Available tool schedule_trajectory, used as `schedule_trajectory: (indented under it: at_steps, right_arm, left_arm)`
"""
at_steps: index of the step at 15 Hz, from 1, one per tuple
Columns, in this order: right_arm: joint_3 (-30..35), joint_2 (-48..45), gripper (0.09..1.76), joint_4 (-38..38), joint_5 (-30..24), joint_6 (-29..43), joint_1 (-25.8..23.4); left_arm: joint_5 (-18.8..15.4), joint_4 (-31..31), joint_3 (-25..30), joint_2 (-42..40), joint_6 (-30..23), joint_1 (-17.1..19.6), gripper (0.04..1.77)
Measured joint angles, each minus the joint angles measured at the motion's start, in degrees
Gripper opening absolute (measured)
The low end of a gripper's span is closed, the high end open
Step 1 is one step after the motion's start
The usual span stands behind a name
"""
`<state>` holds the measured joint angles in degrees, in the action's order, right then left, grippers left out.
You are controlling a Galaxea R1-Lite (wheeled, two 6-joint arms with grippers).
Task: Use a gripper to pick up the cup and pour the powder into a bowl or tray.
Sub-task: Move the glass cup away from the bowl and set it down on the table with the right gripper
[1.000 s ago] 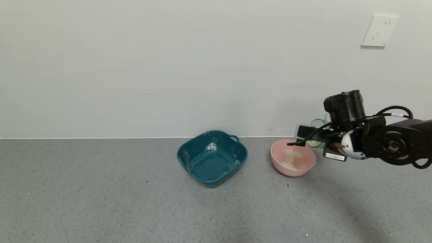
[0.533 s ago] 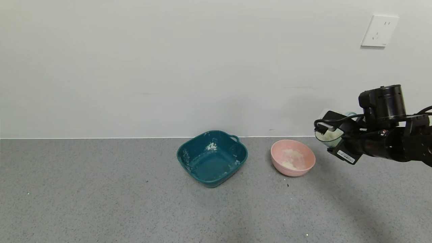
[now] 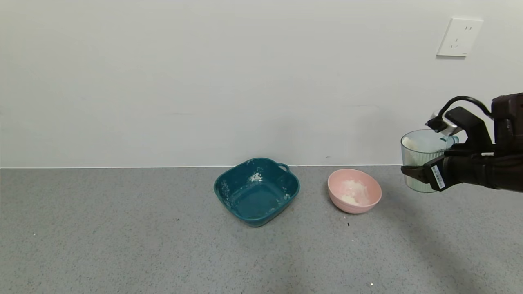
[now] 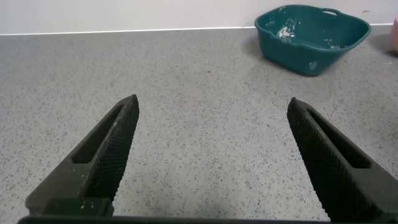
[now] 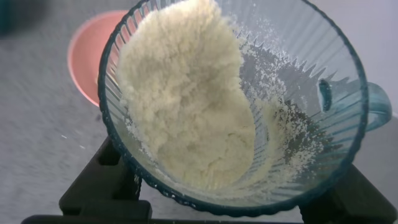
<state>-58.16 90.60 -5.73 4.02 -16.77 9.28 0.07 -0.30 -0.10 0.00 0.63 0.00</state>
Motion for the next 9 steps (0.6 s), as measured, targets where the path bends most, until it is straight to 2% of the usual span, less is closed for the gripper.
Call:
schedule_trajectory:
  at_steps: [4, 6, 9]
  right_arm:
    - [0.59, -3.61, 1.35, -0.72, -5.67, 12.81, -2.39]
    - [2.18, -4.47, 1.35, -2.91, -9.09, 14.63, -5.34]
    - [6.84, -3.72, 1.35, -11.46, -12.86, 14.87, -10.48]
  left_arm:
    - [-0.02, 0.01, 0.0, 0.0, 0.0, 0.0, 1.72]
    - [0.0, 0.01, 0.0, 0.0, 0.0, 0.0, 1.72]
    - [-0.02, 0.0, 0.0, 0.0, -0.01, 0.0, 1.72]
